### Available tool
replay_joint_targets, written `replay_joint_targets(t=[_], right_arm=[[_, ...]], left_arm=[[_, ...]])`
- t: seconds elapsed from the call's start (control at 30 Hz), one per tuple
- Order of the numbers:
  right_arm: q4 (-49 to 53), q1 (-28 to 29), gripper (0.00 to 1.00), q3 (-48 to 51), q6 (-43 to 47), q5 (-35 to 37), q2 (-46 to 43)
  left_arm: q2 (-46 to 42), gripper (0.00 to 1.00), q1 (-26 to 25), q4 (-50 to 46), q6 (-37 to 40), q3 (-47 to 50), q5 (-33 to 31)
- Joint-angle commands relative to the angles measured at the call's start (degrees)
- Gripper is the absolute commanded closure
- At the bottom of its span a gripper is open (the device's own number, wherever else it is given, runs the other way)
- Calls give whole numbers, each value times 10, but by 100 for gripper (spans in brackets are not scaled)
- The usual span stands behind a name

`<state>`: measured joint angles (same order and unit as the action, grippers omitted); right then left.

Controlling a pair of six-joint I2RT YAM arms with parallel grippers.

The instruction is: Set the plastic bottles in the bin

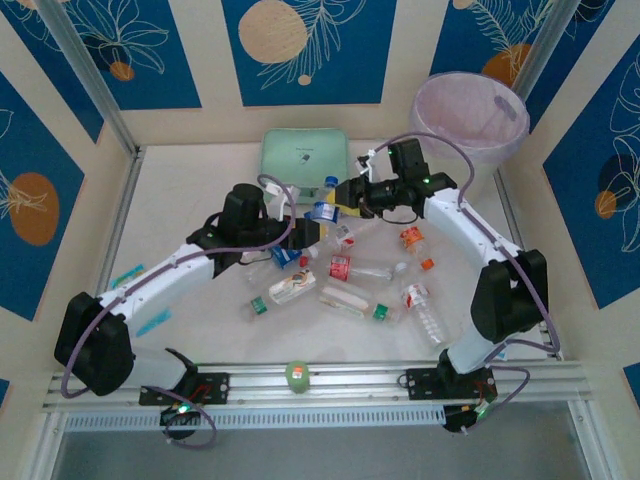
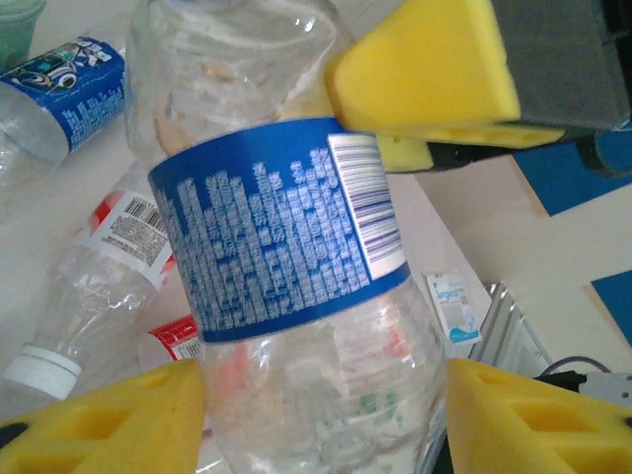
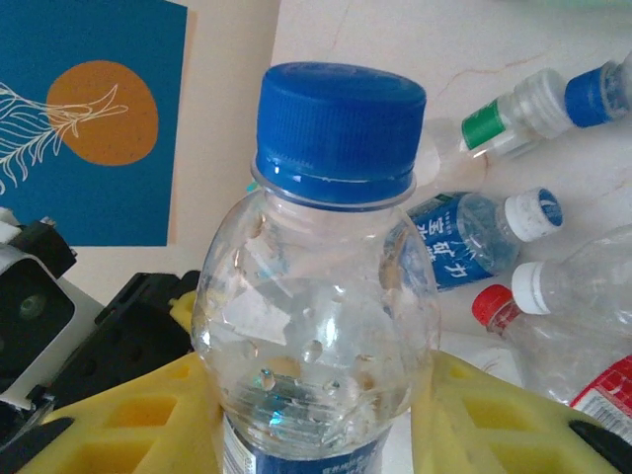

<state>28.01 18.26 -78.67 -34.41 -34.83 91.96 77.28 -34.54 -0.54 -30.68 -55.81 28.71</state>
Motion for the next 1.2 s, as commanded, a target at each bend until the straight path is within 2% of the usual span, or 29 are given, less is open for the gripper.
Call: replay_joint_targets(t=[0.0,0.07,0.27,0.37,0.53,0.7,0.87,1.03,1.17], right_arm=[[45,-34,60,-60,39,7,-45],[91,-67,61,-105,75,38,-60],[175,-172,64,-238,148,189,-92],[185,-213,66,-302,177,284,-83],[164,-269,71,-386,195,362,-24],[235,-277,73,-535,227,432,98],[315,-264,73,-666,257,468,210],[376,-260,74,-717,277,478,285],[388,-257,74,-689,291,453,316]], left_arm=[[-29,28,-3,31,-2,23,2],[-37,23,-1,16,5,23,-10],[-47,22,7,-46,12,22,-48],[-49,22,12,-66,10,23,-77],[-41,22,17,-138,19,4,-158],[-39,21,18,-194,21,2,-197],[-67,22,18,-257,37,4,-263],[-90,24,18,-302,46,9,-292],[-99,26,18,-322,54,13,-300]])
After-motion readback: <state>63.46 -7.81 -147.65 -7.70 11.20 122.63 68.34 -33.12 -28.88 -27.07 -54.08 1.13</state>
